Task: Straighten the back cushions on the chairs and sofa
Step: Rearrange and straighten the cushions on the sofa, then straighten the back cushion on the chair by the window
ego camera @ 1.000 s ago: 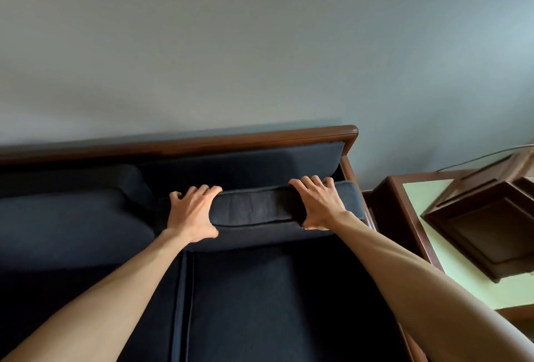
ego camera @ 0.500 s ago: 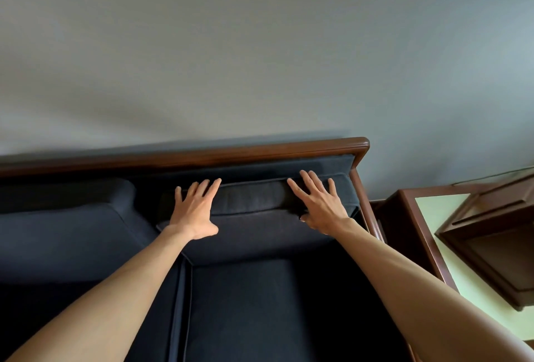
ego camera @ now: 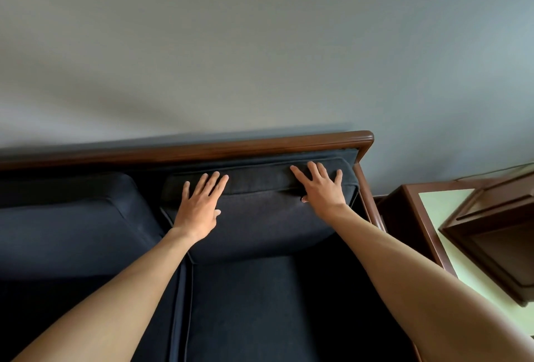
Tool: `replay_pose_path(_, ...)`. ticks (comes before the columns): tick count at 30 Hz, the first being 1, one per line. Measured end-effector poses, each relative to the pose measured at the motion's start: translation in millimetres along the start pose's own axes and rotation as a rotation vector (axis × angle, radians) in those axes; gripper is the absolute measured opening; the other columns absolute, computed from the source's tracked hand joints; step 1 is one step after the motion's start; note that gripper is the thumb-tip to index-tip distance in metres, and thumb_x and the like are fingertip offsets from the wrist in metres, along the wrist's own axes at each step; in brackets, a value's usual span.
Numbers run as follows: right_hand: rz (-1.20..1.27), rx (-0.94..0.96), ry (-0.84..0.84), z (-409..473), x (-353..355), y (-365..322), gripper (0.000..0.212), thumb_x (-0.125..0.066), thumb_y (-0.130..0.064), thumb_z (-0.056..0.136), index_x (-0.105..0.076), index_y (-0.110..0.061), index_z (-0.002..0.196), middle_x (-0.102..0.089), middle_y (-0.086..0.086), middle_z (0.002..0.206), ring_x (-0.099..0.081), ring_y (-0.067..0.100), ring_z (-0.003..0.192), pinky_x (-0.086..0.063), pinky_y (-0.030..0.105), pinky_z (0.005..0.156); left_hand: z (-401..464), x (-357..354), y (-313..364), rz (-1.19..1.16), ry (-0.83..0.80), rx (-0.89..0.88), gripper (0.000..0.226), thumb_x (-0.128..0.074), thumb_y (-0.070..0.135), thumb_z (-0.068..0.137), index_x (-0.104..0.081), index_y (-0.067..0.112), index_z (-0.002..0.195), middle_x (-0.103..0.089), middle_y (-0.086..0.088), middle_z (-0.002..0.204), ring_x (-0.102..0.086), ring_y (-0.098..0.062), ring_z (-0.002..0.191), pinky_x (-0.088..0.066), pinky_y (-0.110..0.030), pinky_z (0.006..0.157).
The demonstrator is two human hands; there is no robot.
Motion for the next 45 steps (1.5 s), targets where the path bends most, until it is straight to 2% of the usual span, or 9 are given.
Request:
replay_pose_path(12, 0.009, 0.018, -0.062, -22.3, 7.4, -8.3, 0.096, -0.064, -0.033, 0.092, 0.005, -0.021, 0.158, -0.001, 0.015, 0.163, 0.007, 0.034, 0.152, -0.007, 0.067, 0.116, -12.7, 17.3, 5.6, -0.057, -0.056, 0.038, 0.076, -0.052, 0.023, 0.098, -0.002, 0.025, 0.156, -0.004, -0.004, 0.164, 0.001, -0.023, 0.151, -0.007, -0.055, 0.119)
replay_pose_path(16, 0.032, 0.022, -0.074, -35.5, 33.4, -15.0, 0.095, -0.065, -0.033, 0.090, 0.001, -0.018, 0.158, -0.006, 0.014, 0.163, 0.003, 0.032, 0.152, -0.009, 0.065, 0.116, -19.4, 42.1, 13.1, -0.081, -0.084, 0.067, 0.067, -0.052, 0.032, 0.098, -0.017, 0.022, 0.154, -0.010, -0.005, 0.163, 0.001, -0.022, 0.151, -0.005, -0.058, 0.118)
replay_pose_path(19, 0.082, 0.007, -0.006, -54.1, 74.9, -18.8, 0.081, -0.062, -0.027, 0.092, -0.016, -0.014, 0.156, -0.021, 0.012, 0.159, -0.010, 0.030, 0.150, -0.020, 0.061, 0.115, -22.1, 81.7, 28.4, -0.133, -0.010, 0.065, 0.051, -0.054, 0.038, 0.096, -0.043, 0.018, 0.141, -0.031, -0.005, 0.155, -0.016, -0.024, 0.148, -0.011, -0.058, 0.116)
replay_pose_path(22, 0.153, -0.016, 0.087, -81.7, 133.5, -15.7, 0.056, -0.060, -0.021, 0.090, -0.043, -0.014, 0.143, -0.043, 0.010, 0.145, -0.034, 0.029, 0.139, -0.037, 0.052, 0.105, -26.8, 144.7, 54.2, -0.242, 0.118, 0.036, 0.035, -0.057, 0.040, 0.094, -0.058, 0.016, 0.118, -0.058, -0.002, 0.125, -0.054, -0.025, 0.119, -0.042, -0.045, 0.098)
replay_pose_path(24, 0.200, -0.067, 0.150, -110.0, 175.4, -11.6, 0.041, -0.058, -0.018, 0.087, -0.058, -0.013, 0.128, -0.056, 0.009, 0.131, -0.048, 0.031, 0.127, -0.044, 0.046, 0.098, -36.5, 191.1, 76.0, -0.304, 0.170, -0.019, 0.031, -0.058, 0.041, 0.093, -0.061, 0.015, 0.109, -0.064, -0.002, 0.112, -0.061, -0.025, 0.104, -0.050, -0.040, 0.085)
replay_pose_path(26, 0.232, -0.110, 0.199, -141.7, 212.5, -6.3, 0.036, -0.057, -0.019, 0.087, -0.063, -0.016, 0.123, -0.062, 0.007, 0.123, -0.056, 0.031, 0.118, -0.047, 0.041, 0.094, -46.7, 231.0, 99.1, -0.312, 0.201, -0.092, 0.032, -0.060, 0.043, 0.092, -0.061, 0.015, 0.108, -0.065, -0.002, 0.110, -0.061, -0.024, 0.101, -0.051, -0.039, 0.084)
replay_pose_path(35, 0.250, -0.346, 0.400, -360.6, 311.7, 62.1, 0.032, -0.059, -0.030, 0.093, -0.063, -0.024, 0.124, -0.067, -0.001, 0.120, -0.064, 0.024, 0.108, -0.054, 0.038, 0.088, -141.5, 347.6, 272.9, -0.356, 0.240, -0.477, 0.037, -0.068, 0.044, 0.085, -0.063, 0.020, 0.113, -0.064, -0.003, 0.123, -0.061, -0.022, 0.108, -0.050, -0.037, 0.091)
replay_pose_path(40, 0.286, -0.570, 0.440, -503.7, 308.3, 134.3, 0.029, -0.063, -0.027, 0.090, -0.066, -0.023, 0.119, -0.068, 0.000, 0.116, -0.065, 0.025, 0.105, -0.051, 0.033, 0.085, -209.1, 355.6, 404.8, -0.309, 0.168, -0.722, 0.039, -0.068, 0.040, 0.088, -0.062, 0.016, 0.118, -0.062, -0.005, 0.129, -0.061, -0.024, 0.112, -0.050, -0.038, 0.095)
replay_pose_path(45, 0.281, -0.791, 0.413, -659.3, 268.2, 214.0, 0.029, -0.063, -0.030, 0.089, -0.066, -0.025, 0.117, -0.069, -0.002, 0.113, -0.064, 0.023, 0.106, -0.053, 0.037, 0.086, -280.6, 341.9, 560.3, -0.317, 0.123, -0.933, 0.034, -0.073, 0.038, 0.083, -0.066, 0.016, 0.108, -0.067, -0.007, 0.119, -0.062, -0.028, 0.109, -0.050, -0.044, 0.093)
Point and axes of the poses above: each hand's wrist, its own z-axis towards the middle knuckle, its own x-axis out of the back of the hand, y = z × x, the point moved 1 cm from there along z, towards the middle knuckle
